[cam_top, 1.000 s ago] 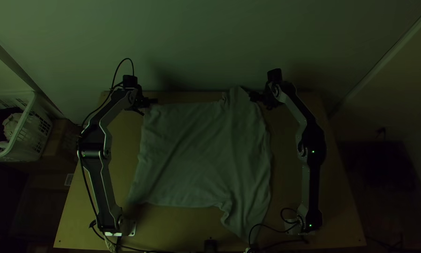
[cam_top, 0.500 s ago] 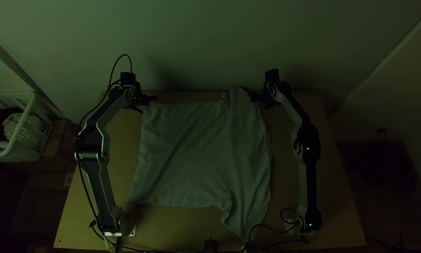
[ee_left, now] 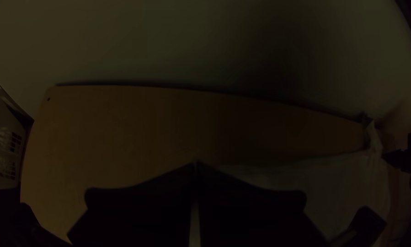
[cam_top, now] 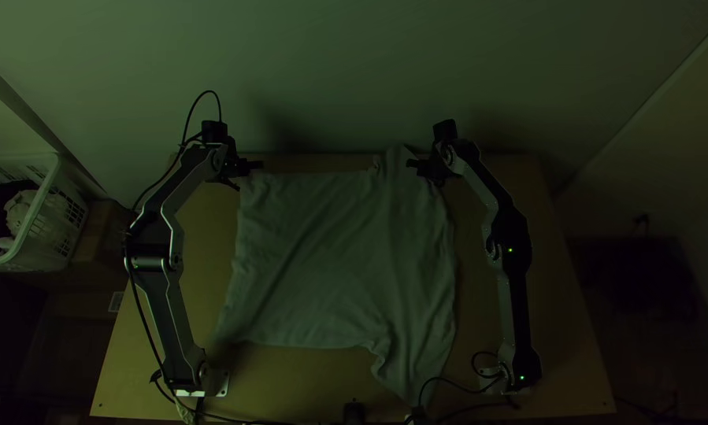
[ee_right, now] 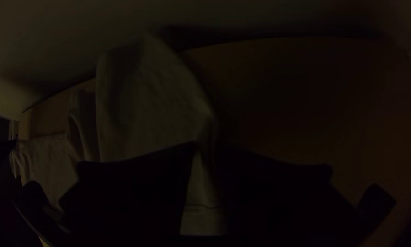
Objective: Fold the t-shirt
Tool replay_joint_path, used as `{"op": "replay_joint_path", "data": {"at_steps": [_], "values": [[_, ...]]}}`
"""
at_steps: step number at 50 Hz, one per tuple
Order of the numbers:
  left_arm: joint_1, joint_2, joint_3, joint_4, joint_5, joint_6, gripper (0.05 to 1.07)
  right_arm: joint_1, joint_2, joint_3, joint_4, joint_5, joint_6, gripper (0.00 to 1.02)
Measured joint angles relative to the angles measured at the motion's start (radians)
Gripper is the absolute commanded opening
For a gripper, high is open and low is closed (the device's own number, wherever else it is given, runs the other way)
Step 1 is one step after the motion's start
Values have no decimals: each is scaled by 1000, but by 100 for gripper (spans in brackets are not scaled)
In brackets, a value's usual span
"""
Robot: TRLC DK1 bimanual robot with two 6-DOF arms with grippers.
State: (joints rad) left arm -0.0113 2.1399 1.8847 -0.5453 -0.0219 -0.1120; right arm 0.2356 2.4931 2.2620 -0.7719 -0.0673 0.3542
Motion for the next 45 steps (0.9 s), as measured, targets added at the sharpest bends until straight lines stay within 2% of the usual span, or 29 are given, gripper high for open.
{"op": "replay_joint_path", "data": {"at_steps": [24, 45], "values": [[31, -51, -84, 14, 23, 0, 8, -68, -35, -31, -27, -1, -37, 2], [55, -97, -135, 23, 45, 3, 8, -64, -151, -126, -31, 0, -48, 2]]}}
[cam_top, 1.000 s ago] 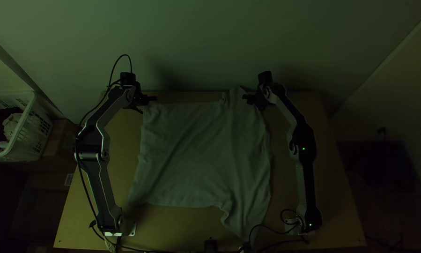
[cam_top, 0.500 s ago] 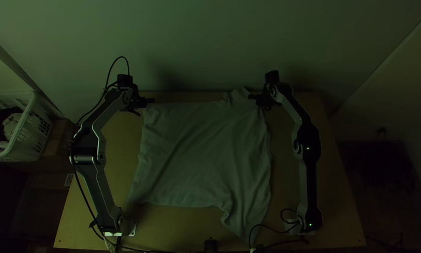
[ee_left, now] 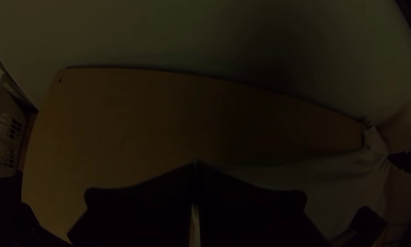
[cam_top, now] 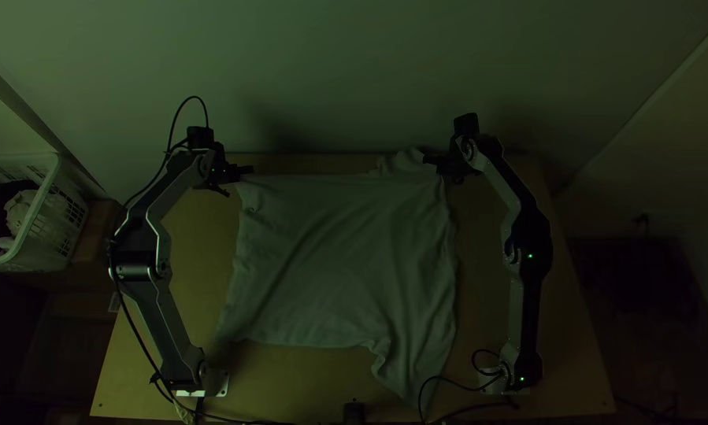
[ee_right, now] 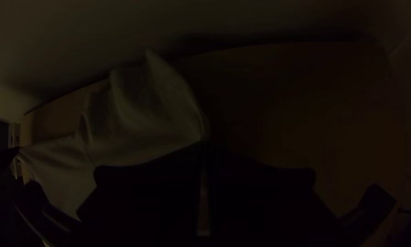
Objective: Fold the t-shirt
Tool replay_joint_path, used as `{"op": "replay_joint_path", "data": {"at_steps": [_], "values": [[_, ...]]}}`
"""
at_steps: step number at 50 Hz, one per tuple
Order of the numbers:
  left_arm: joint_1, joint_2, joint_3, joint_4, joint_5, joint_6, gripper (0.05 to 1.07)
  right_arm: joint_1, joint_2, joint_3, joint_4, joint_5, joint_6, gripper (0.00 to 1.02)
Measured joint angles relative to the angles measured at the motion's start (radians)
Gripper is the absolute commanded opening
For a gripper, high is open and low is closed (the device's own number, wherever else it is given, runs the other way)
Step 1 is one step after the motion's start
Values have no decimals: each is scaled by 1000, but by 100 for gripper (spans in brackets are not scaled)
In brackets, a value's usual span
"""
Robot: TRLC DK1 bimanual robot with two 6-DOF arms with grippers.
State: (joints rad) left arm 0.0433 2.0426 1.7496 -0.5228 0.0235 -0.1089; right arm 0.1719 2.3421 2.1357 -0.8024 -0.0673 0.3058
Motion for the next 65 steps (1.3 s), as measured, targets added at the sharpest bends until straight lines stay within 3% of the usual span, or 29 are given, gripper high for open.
{"op": "replay_joint_path", "data": {"at_steps": [34, 65], "values": [[0, -156, -223, 40, 19, 16, 8, 44, -243, -305, 1, 13, -4, 2], [2, -344, -500, 109, 45, 57, 8, 90, -571, -717, 63, 26, -4, 2]]}}
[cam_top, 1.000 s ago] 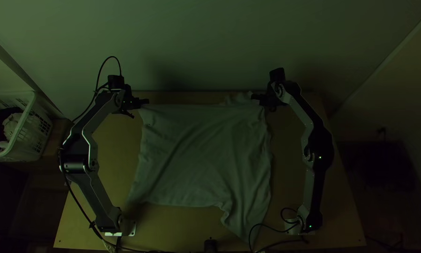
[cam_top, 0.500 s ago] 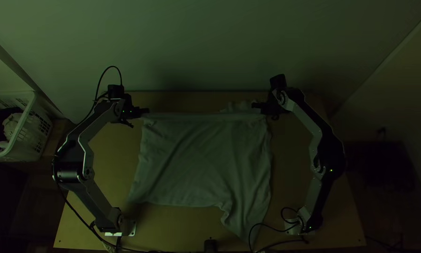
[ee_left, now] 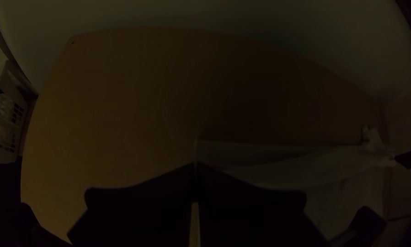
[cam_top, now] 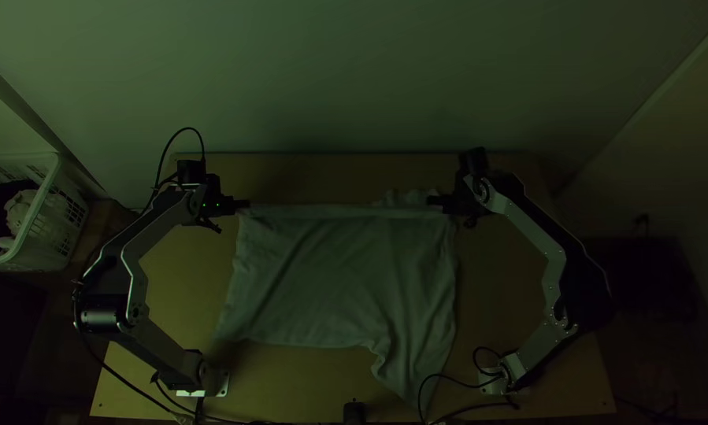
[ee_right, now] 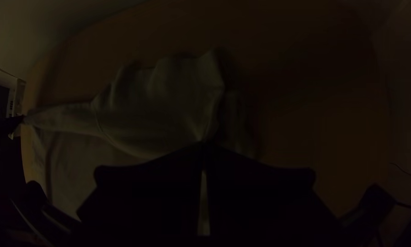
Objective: Fold the t-shirt
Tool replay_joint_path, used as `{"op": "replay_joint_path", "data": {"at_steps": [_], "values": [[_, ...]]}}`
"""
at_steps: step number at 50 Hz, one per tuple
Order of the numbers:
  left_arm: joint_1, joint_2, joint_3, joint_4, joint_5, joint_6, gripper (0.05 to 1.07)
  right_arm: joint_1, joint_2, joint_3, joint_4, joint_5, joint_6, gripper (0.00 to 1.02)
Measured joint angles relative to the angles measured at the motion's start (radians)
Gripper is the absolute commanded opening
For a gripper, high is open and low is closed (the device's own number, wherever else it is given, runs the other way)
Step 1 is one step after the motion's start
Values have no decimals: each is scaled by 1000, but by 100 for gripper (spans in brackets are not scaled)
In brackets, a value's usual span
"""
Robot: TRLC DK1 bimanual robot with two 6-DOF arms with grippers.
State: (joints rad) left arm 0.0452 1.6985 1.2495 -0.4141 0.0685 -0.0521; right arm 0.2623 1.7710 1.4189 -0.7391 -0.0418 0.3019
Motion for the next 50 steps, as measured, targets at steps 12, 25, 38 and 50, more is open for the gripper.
{"op": "replay_joint_path", "data": {"at_steps": [12, 25, 38, 50], "values": [[21, -53, -80, 13, 3, 21, 8, 26, -92, -127, 32, 0, 0, 2], [44, -115, -160, 27, 18, 50, 8, 53, -142, -226, 59, 2, 0, 2], [56, -135, -214, 43, 19, 71, 8, 80, -163, -309, 87, 16, 0, 2], [56, -135, -254, 73, 19, 72, 8, 83, -163, -393, 151, 19, 0, 2]]}}
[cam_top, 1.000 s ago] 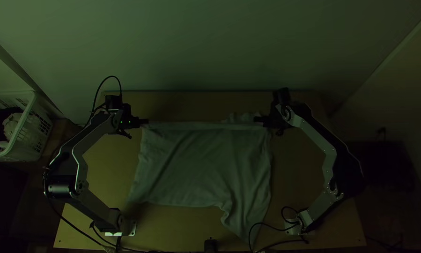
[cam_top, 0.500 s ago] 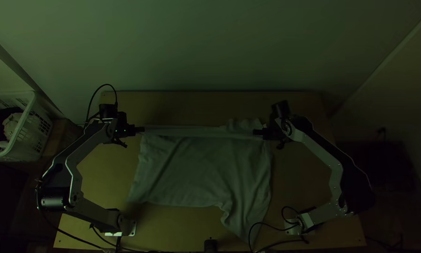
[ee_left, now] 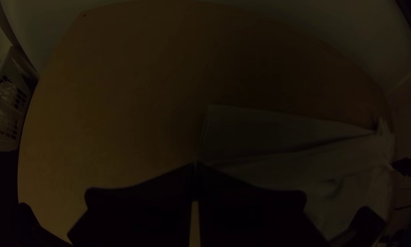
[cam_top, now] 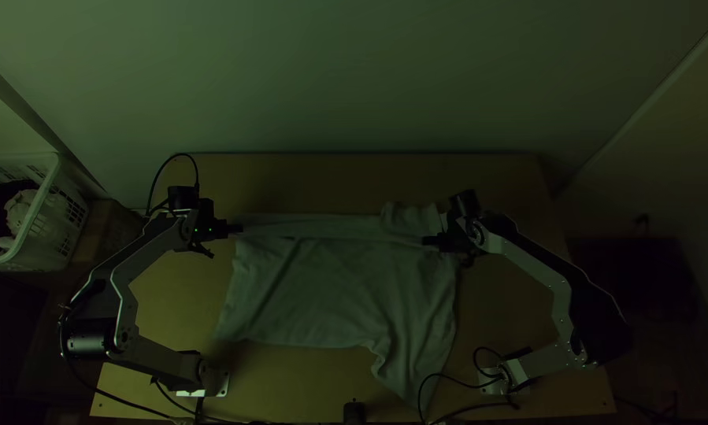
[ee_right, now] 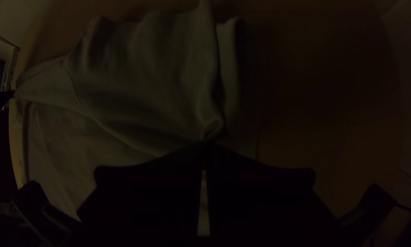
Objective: Fold the t-shirt
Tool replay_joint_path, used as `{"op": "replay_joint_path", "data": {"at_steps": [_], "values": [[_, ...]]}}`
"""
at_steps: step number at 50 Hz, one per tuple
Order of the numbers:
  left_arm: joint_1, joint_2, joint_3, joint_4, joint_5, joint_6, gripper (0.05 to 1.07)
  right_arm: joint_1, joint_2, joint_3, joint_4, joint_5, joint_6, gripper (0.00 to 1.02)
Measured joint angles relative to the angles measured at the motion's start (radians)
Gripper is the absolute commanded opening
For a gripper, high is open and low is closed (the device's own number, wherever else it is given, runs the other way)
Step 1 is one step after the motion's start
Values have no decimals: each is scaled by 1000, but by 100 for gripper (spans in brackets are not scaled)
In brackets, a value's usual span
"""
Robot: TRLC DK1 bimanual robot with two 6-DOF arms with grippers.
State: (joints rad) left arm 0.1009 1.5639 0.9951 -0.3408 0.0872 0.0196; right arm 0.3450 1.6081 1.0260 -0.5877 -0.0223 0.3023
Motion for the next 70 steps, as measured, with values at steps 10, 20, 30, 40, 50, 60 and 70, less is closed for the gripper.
{"op": "replay_joint_path", "data": {"at_steps": [10, 20, 30, 40, 50, 60, 70], "values": [[-6, 0, -10, 29, 0, 0, 41, 0, 0, -10, 5, 0, 0, 10], [-10, 0, -26, 37, -1, -4, 102, -6, -6, -12, -1, 1, 0, 87], [-14, -5, -24, 11, 27, -4, 102, -19, -77, -12, -58, 8, 0, 87], [-14, -97, -13, -70, 70, -4, 102, -20, -168, 17, -183, 8, 8, 90], [-14, -177, 10, -212, 90, 5, 102, -20, -198, 76, -335, 8, 12, 94], [-16, -277, 5, -348, 93, 19, 102, -19, -238, 82, -444, 8, 2, 94], [-16, -404, -61, -471, 92, 71, 102, -16, -313, 82, -539, 8, -13, 94]]}}
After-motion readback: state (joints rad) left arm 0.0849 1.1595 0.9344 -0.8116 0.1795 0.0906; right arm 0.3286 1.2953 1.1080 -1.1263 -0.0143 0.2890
